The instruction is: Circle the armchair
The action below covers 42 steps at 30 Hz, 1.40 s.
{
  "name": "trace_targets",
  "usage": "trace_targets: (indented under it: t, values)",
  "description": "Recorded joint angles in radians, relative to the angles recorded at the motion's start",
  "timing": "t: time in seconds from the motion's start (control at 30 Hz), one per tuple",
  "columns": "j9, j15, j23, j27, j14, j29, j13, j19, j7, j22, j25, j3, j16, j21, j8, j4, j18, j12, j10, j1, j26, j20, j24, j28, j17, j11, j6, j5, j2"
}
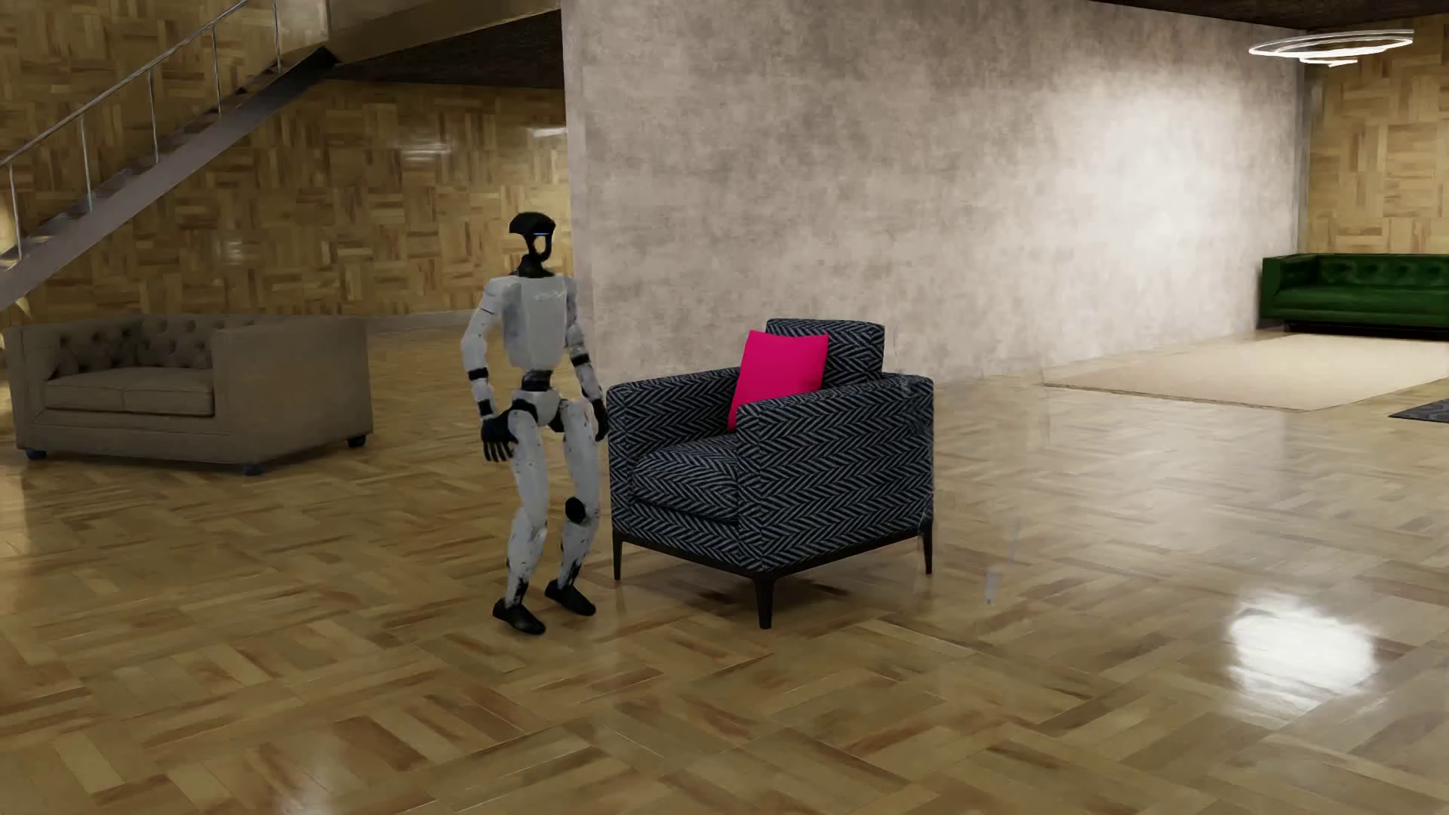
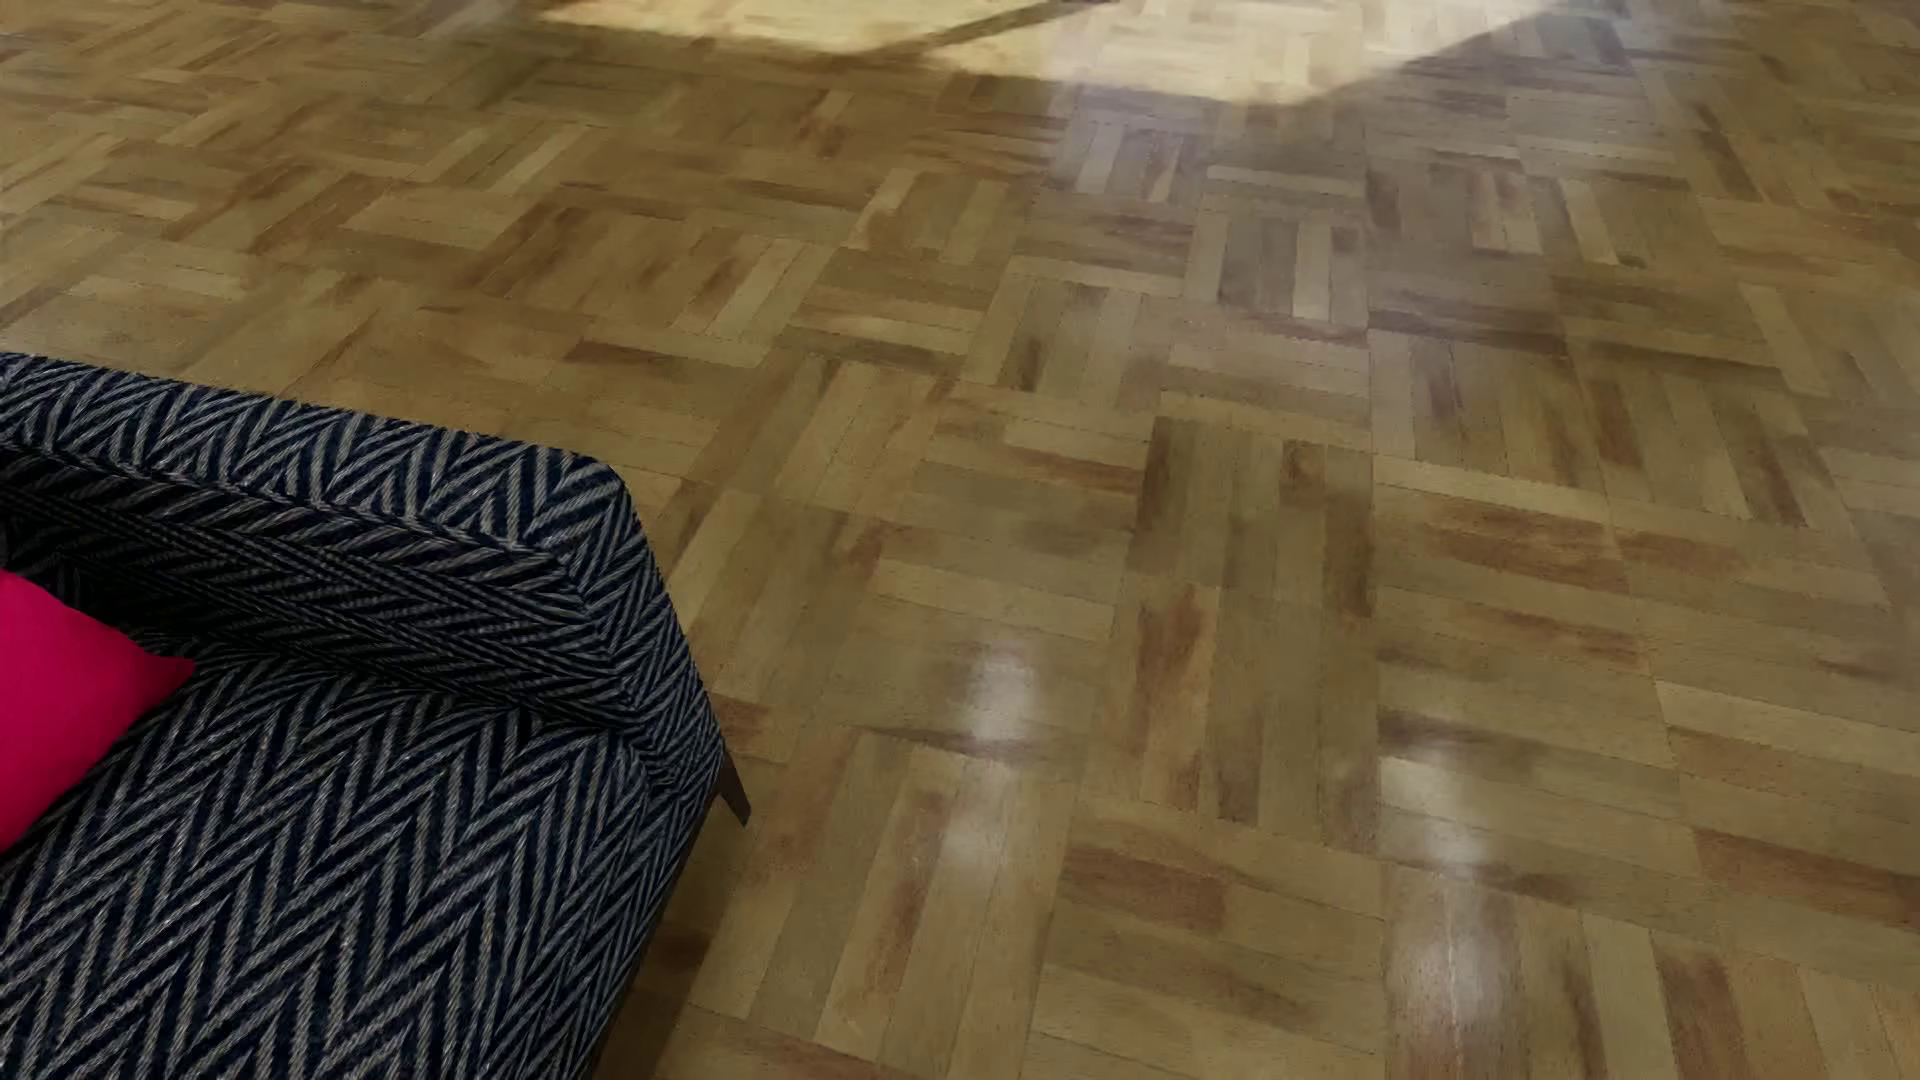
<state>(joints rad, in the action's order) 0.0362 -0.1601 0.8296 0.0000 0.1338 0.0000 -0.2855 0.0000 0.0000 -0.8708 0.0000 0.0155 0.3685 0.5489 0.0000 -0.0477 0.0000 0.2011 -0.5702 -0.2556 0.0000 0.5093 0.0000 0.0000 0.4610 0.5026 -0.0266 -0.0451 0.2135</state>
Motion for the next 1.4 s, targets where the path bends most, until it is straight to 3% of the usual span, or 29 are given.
trace_targets:
  t: [0.23,0.43,0.7,0.8,0.9,1.0,1.07,1.23,1.33,1.4]
  values:
    - [0.014,-0.033,-0.037,0.000,0.048,0.000,0.049,0.000,0.000,-0.050,0.000,0.000,-0.003,-0.027,0.000,-0.021,0.000,0.002,0.068,0.079,0.000,0.112,0.000,0.000,-0.037,-0.018,-0.005,-0.013,-0.011]
    - [0.014,-0.044,-0.118,0.000,0.081,0.000,0.035,0.000,0.000,-0.061,0.000,-0.021,0.013,0.014,0.000,-0.022,0.000,-0.022,0.078,0.101,0.000,0.069,0.000,0.000,-0.071,-0.010,-0.011,-0.014,0.003]
    - [0.029,-0.077,-0.026,0.000,0.153,0.000,0.005,0.000,0.000,-0.015,0.000,-0.071,0.021,0.031,0.000,-0.039,0.000,-0.027,0.060,0.115,0.000,0.016,0.000,0.000,-0.061,0.034,-0.016,-0.045,0.027]
    - [0.019,-0.112,0.012,0.000,0.123,0.000,-0.003,0.000,0.000,-0.012,0.000,-0.075,0.025,0.036,0.000,-0.070,0.000,-0.028,-0.101,0.016,0.000,-0.018,0.000,0.000,-0.056,0.029,-0.018,-0.068,0.004]
    - [-0.009,-0.155,0.037,0.000,-0.028,0.000,-0.006,0.000,0.000,-0.005,0.000,-0.039,0.023,0.054,0.000,-0.104,0.000,-0.035,-0.463,-0.191,0.000,-0.054,0.000,0.000,-0.048,0.008,-0.005,-0.074,-0.049]
    - [-0.030,-0.187,0.030,0.000,0.096,0.000,-0.015,0.000,0.000,0.027,0.000,0.032,0.022,0.057,0.000,-0.082,0.000,-0.019,-0.775,-0.362,0.000,-0.081,0.000,0.000,-0.033,0.001,0.029,-0.055,-0.111]
    - [-0.038,-0.205,0.028,0.000,0.115,0.000,-0.014,0.000,0.000,0.033,0.000,0.077,0.021,0.053,0.000,-0.056,0.000,-0.001,-0.837,-0.444,0.000,-0.083,0.000,0.000,-0.025,0.010,0.049,-0.036,-0.141]
    - [-0.055,-0.235,0.032,0.000,-0.034,0.000,0.029,0.000,0.000,-0.040,0.000,0.153,0.015,0.049,0.000,-0.012,0.000,0.032,-0.573,-0.539,0.000,-0.032,0.000,0.000,-0.014,0.014,0.062,-0.001,-0.224]
    - [-0.055,-0.228,0.021,0.000,-0.144,0.000,0.054,0.000,0.000,-0.082,0.000,0.189,0.017,0.062,0.000,-0.019,0.000,0.051,-0.255,-0.477,0.000,0.007,0.000,0.000,-0.024,0.007,0.052,0.007,-0.276]
    - [-0.038,-0.217,-0.004,0.000,-0.142,0.000,0.060,0.000,0.000,-0.089,0.000,0.215,0.020,0.076,0.000,-0.034,0.000,0.070,-0.042,-0.396,0.000,0.012,0.000,0.000,-0.038,0.013,0.045,0.009,-0.295]
